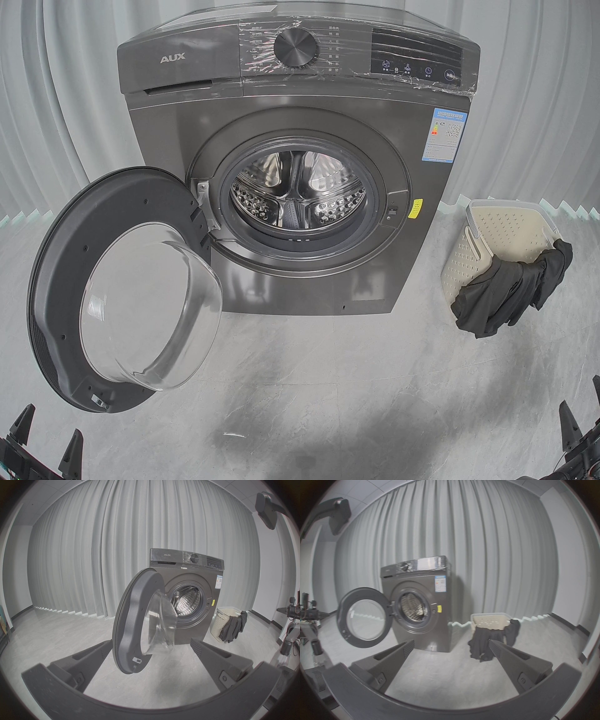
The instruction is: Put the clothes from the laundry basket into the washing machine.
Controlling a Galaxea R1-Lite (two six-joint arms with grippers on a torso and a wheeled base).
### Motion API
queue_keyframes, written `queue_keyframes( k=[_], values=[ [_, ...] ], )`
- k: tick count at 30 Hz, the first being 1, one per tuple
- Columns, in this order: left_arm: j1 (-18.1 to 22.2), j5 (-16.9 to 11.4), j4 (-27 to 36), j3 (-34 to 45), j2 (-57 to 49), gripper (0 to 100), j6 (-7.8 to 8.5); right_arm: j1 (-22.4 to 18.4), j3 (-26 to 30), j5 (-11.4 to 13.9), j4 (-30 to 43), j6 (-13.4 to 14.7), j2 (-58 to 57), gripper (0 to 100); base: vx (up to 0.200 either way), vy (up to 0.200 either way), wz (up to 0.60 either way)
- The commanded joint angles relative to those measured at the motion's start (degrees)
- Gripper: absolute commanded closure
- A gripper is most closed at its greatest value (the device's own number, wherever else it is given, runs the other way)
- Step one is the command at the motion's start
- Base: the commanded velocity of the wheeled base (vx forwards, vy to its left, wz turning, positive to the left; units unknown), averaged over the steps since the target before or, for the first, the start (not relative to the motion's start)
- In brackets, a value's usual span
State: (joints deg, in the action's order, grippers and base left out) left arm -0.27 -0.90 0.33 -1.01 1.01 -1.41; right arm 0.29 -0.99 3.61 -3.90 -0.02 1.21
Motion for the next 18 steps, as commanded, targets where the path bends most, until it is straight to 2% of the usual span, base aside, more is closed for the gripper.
queue_keyframes(
  k=[1,2,3,5,8,12,18],
  values=[
    [0.0,0.02,0.02,0.84,-1.01,0,0.01,-0.12,0.99,-6.33,0.65,-0.15,-1.21,0,0.0,0.0,0.0],
    [0.0,0.02,0.02,0.84,-1.01,0,0.01,-0.03,0.9,-6.25,3.11,2.05,-1.21,0,0.0,0.0,0.0],
    [0.0,0.02,0.02,0.84,-1.01,0,0.01,-0.03,0.64,-6.16,4.34,2.4,-1.21,0,0.0,0.0,0.0],
    [0.0,0.02,0.02,0.84,-1.01,0,0.01,-0.03,0.37,-6.16,4.6,1.87,-1.21,0,0.0,0.0,0.0],
    [0.0,0.02,0.02,0.84,-1.01,0,0.1,-0.03,0.64,-4.58,4.87,0.29,-1.21,0,0.0,0.0,0.0],
    [0.0,0.2,0.02,0.84,-1.01,0,0.01,0.06,0.81,-4.4,4.25,0.46,-1.21,0,0.0,0.0,0.0],
    [0.0,0.2,0.02,0.84,-1.01,0,0.01,-0.03,0.81,-4.4,4.25,0.11,-1.21,0,0.0,-0.2,0.0]
  ],
)
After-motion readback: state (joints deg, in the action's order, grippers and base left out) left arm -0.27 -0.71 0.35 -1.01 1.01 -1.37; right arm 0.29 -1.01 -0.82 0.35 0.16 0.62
